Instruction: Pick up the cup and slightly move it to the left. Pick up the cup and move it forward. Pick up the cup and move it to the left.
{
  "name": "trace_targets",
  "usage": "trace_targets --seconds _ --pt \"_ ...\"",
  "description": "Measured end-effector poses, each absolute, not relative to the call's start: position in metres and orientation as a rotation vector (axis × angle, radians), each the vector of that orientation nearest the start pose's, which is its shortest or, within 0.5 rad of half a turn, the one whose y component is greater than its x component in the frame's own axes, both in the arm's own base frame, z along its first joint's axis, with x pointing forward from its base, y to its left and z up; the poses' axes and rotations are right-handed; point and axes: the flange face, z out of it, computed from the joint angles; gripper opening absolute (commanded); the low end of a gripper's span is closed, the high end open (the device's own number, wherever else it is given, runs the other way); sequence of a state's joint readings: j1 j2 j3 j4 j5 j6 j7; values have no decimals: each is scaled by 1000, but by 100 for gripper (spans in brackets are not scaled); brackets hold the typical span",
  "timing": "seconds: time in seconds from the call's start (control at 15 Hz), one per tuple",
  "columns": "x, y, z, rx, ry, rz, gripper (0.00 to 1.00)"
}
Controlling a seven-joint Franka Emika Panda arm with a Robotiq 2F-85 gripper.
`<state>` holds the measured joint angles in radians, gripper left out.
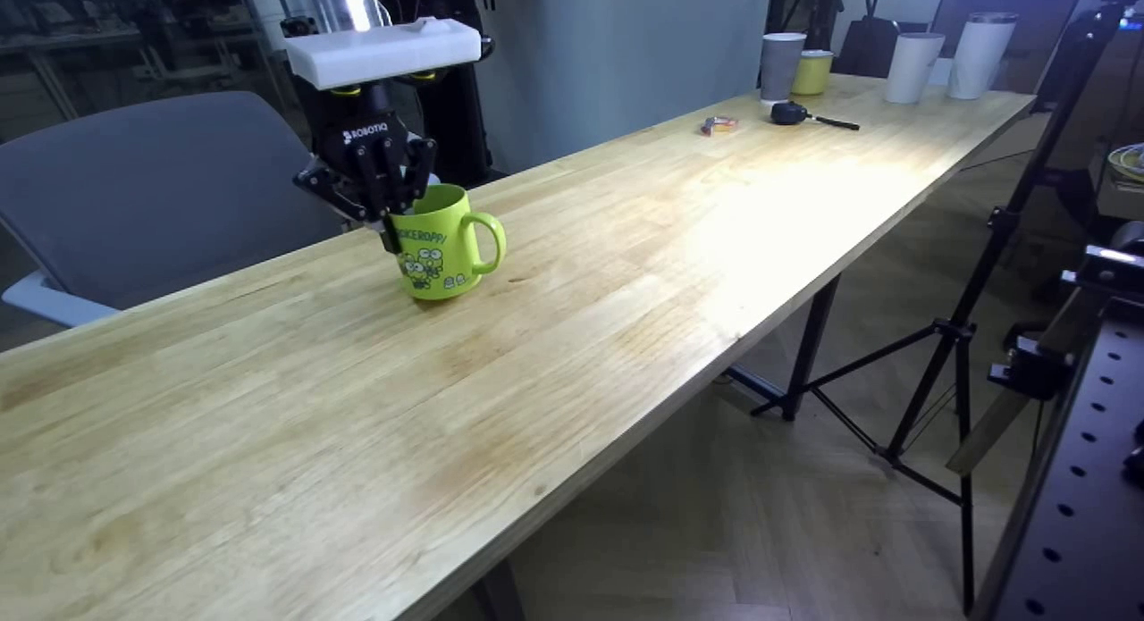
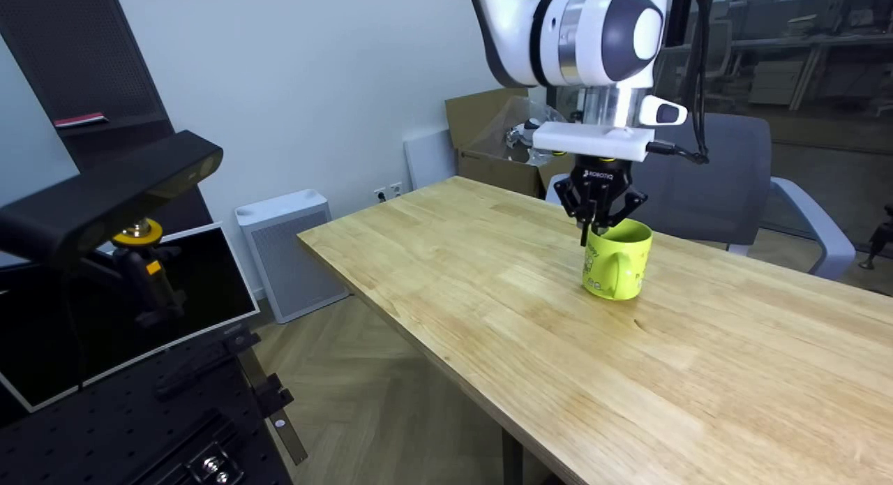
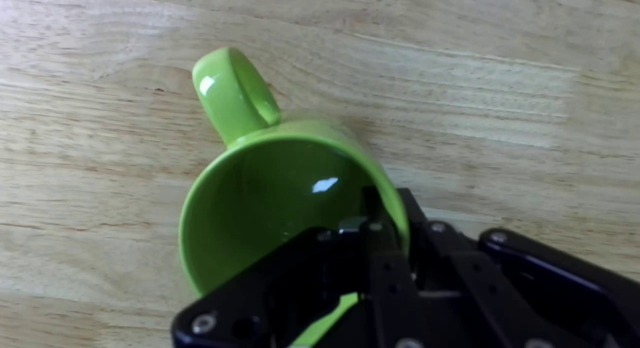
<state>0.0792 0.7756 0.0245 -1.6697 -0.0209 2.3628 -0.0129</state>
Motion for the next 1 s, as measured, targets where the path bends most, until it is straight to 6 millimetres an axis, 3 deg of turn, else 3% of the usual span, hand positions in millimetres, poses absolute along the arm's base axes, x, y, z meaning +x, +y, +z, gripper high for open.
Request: trace_targets --seconds 0.53,0.6,0.67,1.0 --pt "660 57 134 -3147 -181 142 2" --pt "660 56 134 -3148 -181 142 35" --pt "660 56 134 -3149 -180 142 36" --pt "660 48 133 -3174 -169 145 68"
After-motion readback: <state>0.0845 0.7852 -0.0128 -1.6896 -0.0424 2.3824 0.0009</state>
